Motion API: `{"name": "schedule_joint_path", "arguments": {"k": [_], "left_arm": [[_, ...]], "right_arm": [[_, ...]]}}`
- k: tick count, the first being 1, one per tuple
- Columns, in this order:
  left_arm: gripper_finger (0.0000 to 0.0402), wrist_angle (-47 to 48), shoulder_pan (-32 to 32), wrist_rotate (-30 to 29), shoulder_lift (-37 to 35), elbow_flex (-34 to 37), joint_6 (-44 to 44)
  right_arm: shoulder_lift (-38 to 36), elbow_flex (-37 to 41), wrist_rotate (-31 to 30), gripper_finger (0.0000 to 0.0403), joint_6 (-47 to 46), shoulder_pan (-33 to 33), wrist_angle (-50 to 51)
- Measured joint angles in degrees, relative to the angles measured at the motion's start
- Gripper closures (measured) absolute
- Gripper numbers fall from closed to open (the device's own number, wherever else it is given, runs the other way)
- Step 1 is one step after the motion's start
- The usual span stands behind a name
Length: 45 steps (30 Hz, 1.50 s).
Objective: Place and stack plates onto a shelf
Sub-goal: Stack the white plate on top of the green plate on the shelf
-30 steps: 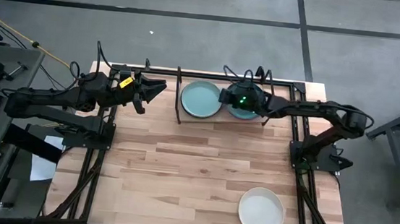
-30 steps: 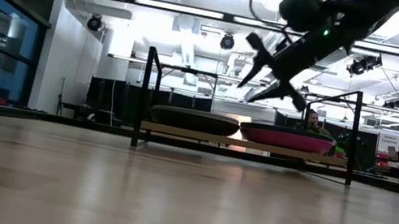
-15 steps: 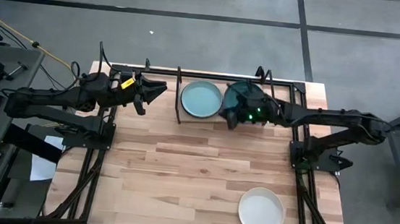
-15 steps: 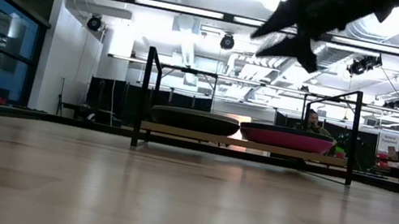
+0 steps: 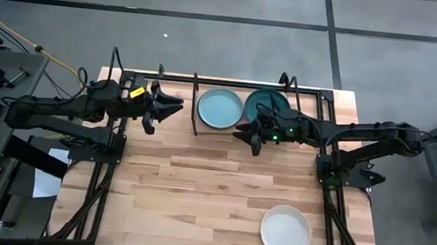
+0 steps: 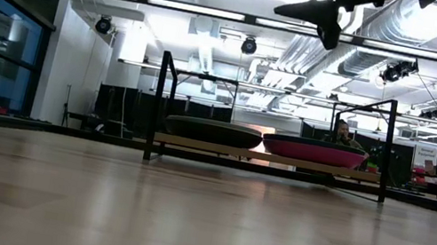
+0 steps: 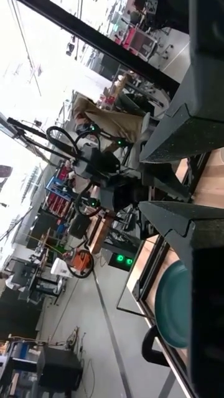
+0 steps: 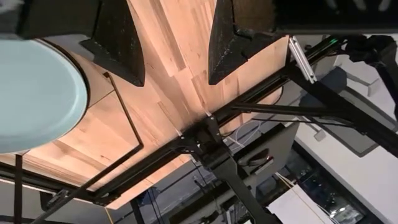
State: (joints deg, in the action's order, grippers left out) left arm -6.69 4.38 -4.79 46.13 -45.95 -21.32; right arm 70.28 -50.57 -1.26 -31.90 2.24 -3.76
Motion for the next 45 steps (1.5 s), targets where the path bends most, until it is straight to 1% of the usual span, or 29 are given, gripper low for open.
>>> {"name": "schedule_joint_path", "arguments": {"k": [16,20,24,26,29,31,36,40,45], "left_arm": [[0.0303,0.02,0.02,-0.12,0.0,0.0,-0.98],[0.0303,-0.05,0.02,-0.12,0.0,0.0,-0.86],[0.0303,-0.03,0.02,-0.45,0.0,0.0,0.44],[0.0303,-0.03,0.02,-0.49,0.0,0.0,0.46],[0.0303,-0.03,0.02,-0.53,0.0,0.0,0.44],[0.0303,-0.03,0.02,-0.53,0.0,0.0,0.37],[0.0303,-0.03,0.03,-0.57,0.0,0.0,-2.07],[0.0303,-0.03,0.03,-0.55,0.0,0.0,-2.03],[0.0303,-0.03,0.04,-0.55,0.0,0.0,-2.05]], "right_arm": [[0.0,0.0,-0.02,0.0245,-1.27,0.0,-1.25],[0.0,0.04,0.11,0.0245,-0.95,0.0,-3.52],[0.0,0.04,2.21,0.0245,-0.64,0.0,-6.38],[0.0,0.04,4.59,0.0245,-0.66,0.0,-6.09],[0.0,0.04,10.7,0.0245,-2.73,-0.6,-1.64],[0.0,0.04,13.4,0.0245,-4.59,-1.57,3.11],[0.02,0.04,15.44,0.0245,-9.22,-5.36,13.7],[0.02,0.05,17.67,0.0245,-10.88,-8.87,20.43],[0.02,0.06,18.87,0.0245,-13.49,-13.36,30.14]]}}
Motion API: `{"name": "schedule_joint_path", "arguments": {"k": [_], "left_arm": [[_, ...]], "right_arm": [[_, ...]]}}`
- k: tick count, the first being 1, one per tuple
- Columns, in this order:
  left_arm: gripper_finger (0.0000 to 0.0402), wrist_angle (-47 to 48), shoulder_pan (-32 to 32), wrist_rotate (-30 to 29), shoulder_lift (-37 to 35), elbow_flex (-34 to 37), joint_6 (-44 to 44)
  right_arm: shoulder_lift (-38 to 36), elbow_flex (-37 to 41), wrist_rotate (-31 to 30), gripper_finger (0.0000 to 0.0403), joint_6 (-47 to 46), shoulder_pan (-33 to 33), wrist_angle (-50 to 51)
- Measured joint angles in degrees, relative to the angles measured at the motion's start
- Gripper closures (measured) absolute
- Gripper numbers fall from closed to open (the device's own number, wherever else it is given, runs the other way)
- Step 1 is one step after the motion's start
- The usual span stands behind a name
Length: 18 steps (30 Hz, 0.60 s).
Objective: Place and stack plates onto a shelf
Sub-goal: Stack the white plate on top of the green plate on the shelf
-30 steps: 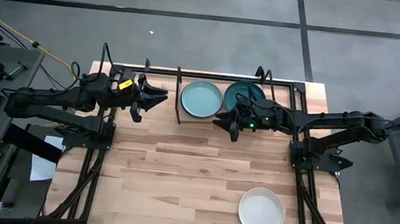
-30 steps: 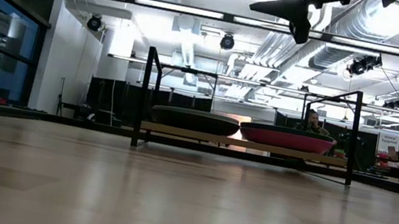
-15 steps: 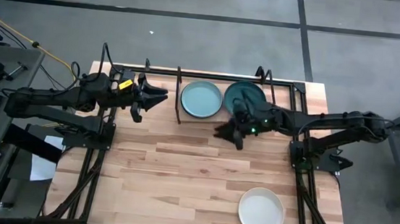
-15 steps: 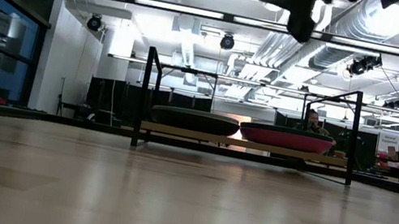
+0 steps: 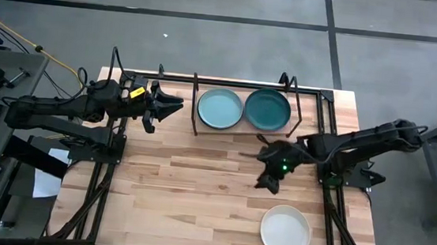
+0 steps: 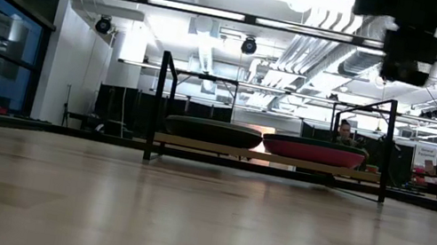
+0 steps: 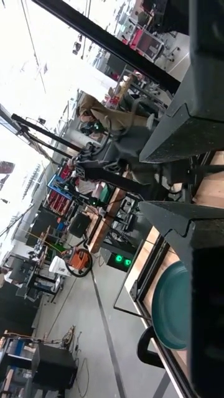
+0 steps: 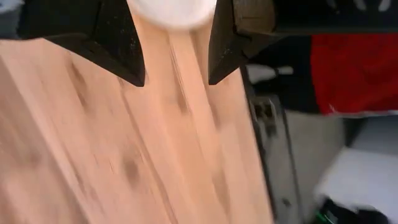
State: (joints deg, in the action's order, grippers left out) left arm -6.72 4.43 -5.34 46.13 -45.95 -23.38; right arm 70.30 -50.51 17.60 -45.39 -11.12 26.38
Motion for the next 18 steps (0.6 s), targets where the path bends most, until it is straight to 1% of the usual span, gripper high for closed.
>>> {"name": "schedule_joint_path", "arguments": {"k": [5,12,14,15,18], "left_arm": [[0.0303,0.0,0.0,0.0,0.0,0.0,0.0],[0.0303,0.0,0.0,0.02,0.0,0.0,0.0],[0.0303,0.02,0.0,0.02,0.0,0.0,0.0],[0.0303,0.01,0.0,0.02,0.0,0.0,0.01],[0.0303,0.02,0.0,0.02,0.0,0.0,0.04]], "right_arm": [[0.0,0.0,-2.77,0.0245,-4.78,-4.55,10.24],[-0.01,0.34,-7.05,0.0245,-8.48,-13.36,29.28],[-0.53,2.54,-7.48,0.0245,-11.76,-15.76,29.62],[-1.03,4.13,-6.72,0.0245,-13.83,-16.85,28.67],[-2.72,10.19,-3.39,0.0245,-21.13,-19.89,21.16]]}}
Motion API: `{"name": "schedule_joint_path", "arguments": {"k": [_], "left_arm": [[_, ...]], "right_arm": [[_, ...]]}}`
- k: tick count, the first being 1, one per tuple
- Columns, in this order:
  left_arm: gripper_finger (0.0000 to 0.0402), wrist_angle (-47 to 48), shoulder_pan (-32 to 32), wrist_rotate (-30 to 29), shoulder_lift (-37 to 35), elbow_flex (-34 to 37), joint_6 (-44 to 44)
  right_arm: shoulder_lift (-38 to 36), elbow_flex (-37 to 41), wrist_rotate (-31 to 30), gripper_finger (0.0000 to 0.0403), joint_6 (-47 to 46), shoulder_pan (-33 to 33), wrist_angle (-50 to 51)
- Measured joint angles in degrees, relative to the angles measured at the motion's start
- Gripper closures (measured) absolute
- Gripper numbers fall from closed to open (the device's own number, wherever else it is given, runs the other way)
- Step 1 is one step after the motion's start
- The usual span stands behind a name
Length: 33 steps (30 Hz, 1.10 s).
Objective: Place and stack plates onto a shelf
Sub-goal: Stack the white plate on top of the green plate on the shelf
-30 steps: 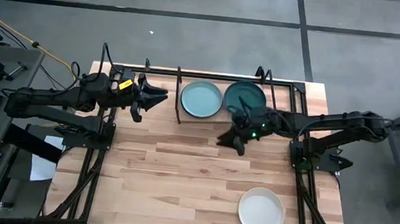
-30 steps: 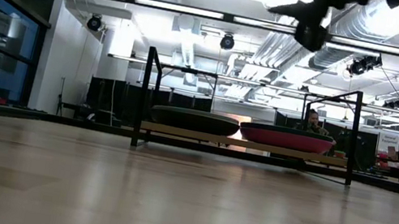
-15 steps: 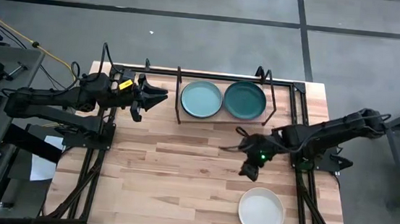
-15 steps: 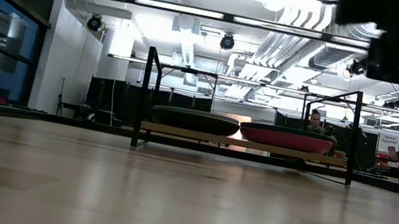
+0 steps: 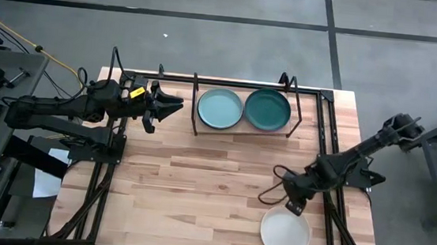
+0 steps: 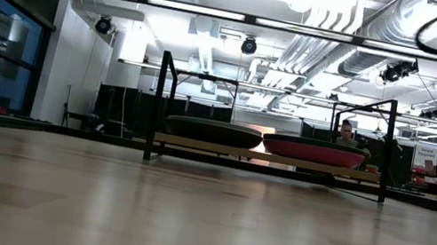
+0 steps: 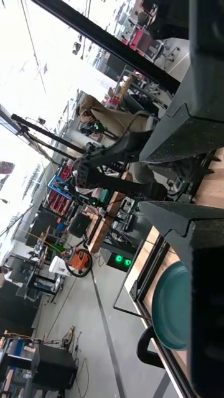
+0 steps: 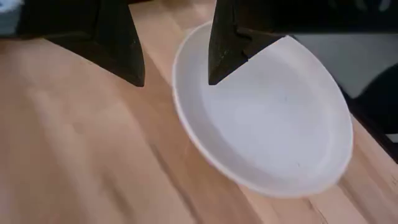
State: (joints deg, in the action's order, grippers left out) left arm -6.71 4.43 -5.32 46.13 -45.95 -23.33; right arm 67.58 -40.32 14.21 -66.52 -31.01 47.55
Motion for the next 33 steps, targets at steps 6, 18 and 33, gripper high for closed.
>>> {"name": "schedule_joint_path", "arguments": {"k": [6,18,33], "left_arm": [[0.0303,-0.02,0.0,0.02,0.0,0.0,0.96],[0.0303,-0.01,-0.01,-0.35,0.0,0.0,0.98],[0.0303,0.07,0.0,-0.48,0.0,0.0,1.03]], "right_arm": [[-1.67,8.3,0.92,0.0245,-13.49,-4.8,-14.13],[0.76,10.41,-2.79,0.0245,-21.83,-9.9,-14.52],[5.24,10.41,-3.69,0.0245,-22.43,-11.43,-17.21]]}}
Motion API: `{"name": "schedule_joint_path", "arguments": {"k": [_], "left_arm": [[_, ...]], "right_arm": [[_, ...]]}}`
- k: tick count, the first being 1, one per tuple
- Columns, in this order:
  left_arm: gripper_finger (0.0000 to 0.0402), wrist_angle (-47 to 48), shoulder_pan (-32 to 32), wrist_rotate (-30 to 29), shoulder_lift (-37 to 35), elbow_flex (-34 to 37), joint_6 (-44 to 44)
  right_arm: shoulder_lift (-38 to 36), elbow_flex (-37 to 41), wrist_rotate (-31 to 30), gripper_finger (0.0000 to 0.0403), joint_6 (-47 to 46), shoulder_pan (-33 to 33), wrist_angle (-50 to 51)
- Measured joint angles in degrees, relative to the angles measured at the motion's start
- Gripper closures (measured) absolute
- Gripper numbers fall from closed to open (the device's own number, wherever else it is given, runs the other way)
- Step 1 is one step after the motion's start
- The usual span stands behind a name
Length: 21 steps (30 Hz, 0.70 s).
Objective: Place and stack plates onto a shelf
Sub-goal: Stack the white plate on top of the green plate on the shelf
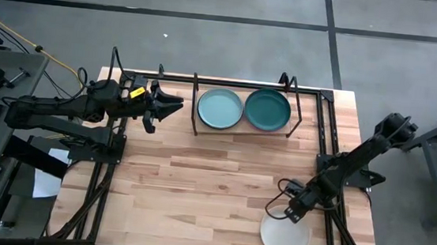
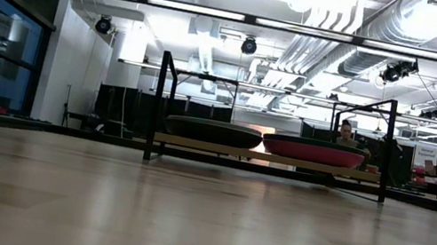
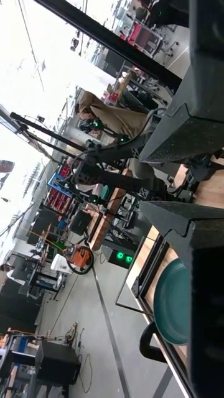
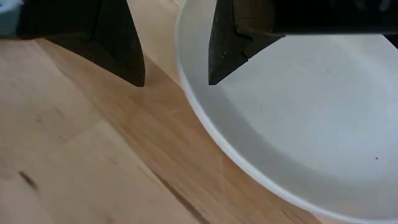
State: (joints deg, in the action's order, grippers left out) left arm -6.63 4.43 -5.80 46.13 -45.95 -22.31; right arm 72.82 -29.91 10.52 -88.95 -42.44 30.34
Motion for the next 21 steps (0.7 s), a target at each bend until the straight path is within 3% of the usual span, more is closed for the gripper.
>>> {"name": "schedule_joint_path", "arguments": {"k": [21], "left_arm": [[0.0303,-0.02,0.07,0.02,0.0,0.0,2.52]], "right_arm": [[2.48,-0.13,-0.64,0.0248,-5.71,0.04,-0.8]]}}
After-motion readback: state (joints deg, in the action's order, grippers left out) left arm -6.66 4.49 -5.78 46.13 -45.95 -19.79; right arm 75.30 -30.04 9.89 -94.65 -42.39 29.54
